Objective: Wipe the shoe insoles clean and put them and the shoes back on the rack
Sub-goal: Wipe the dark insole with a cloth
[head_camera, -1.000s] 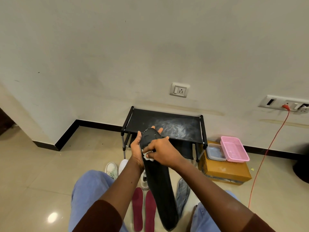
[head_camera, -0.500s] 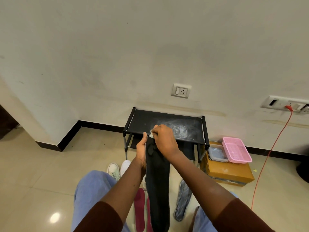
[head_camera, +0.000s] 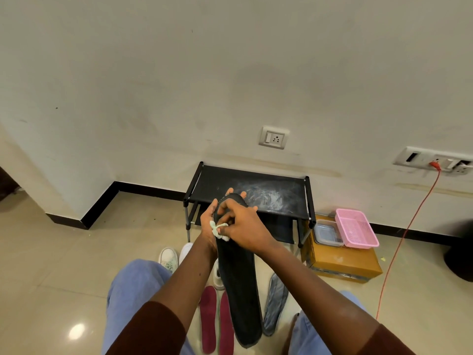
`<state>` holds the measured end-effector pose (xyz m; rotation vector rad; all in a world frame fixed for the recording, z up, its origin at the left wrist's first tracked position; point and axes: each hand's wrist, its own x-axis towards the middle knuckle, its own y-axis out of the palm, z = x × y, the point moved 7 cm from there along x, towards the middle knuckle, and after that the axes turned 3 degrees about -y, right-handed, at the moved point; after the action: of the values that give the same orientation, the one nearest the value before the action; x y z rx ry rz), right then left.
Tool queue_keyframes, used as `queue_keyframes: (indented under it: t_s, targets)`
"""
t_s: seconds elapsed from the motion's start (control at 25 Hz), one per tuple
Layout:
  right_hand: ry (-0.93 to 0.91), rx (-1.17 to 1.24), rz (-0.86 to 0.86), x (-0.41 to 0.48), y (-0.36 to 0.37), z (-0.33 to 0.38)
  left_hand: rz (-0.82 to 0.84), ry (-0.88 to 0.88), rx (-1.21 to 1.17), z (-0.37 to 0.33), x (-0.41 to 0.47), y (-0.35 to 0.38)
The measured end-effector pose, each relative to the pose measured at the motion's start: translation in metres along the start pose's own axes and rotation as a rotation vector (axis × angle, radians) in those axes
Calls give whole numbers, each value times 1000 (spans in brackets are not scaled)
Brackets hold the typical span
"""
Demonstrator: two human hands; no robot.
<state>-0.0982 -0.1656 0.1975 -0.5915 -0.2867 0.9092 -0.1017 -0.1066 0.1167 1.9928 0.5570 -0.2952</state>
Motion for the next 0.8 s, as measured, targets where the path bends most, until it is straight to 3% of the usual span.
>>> queue_keyframes:
  t_s: [0.12,0.24,0.32,0.44,0.6,0.8]
  targets:
    - [26,111,15,-2,-15,3,52,-27,-74,1,2,7]
    - [81,62,-380,8,-58,-8,86,-57,-14,1,0,16]
    - [103,-177,-483,16,-68,-12,102,-84,41,1,-4,23]
    - [105,-378,-355,25,-52,-17,96,-112,-4,8,-3,29]
    - [8,-336,-219,18,-32,-17,11,-85,2,6,1,17]
    - [-132,-213,-194,1,-14,-2,-65,10,56,-2,-9,28]
